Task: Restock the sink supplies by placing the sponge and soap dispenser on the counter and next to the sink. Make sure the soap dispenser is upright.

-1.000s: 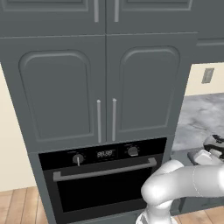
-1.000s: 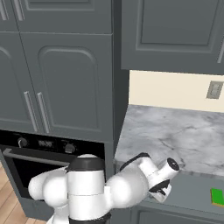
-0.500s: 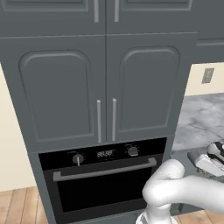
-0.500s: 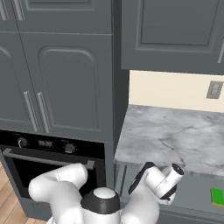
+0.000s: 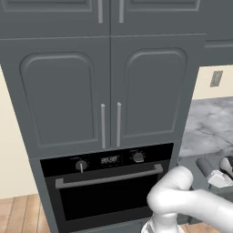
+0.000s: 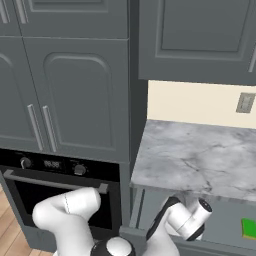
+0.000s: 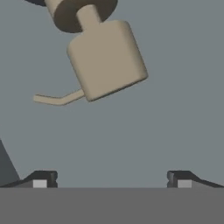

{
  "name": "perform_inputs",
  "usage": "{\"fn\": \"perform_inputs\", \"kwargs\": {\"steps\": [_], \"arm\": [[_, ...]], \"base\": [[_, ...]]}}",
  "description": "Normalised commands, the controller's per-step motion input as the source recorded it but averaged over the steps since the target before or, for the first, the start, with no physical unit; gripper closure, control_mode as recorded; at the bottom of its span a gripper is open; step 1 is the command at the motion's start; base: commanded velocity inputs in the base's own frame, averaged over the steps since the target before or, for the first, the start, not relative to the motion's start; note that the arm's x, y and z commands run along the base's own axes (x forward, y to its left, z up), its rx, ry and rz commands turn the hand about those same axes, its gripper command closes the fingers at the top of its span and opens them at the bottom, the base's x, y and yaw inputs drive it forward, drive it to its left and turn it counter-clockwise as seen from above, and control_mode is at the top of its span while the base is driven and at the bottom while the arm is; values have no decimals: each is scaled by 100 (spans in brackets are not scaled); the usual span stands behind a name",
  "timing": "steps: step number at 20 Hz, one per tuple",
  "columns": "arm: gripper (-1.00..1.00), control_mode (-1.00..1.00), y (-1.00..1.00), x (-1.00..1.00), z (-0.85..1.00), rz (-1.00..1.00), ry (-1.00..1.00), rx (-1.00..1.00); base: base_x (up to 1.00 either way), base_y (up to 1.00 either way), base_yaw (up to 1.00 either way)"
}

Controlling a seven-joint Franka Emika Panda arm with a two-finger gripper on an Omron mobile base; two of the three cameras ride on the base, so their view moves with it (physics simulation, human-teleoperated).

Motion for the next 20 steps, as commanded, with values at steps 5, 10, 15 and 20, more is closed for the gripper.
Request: {"fn": "perform_inputs", "kwargs": {"steps": [5,10,15,20], "arm": [[-100,-100,-4,-96,-24,0,0,0],[-100,-100,0,-99,-4,0,2,0],[-100,-100,0,-92,0,0,9,0],[-100,-100,0,-50,18,0,11,0]], "base": [[0,0,0],[0,0,0],[0,0,0],[0,0,0]]}}
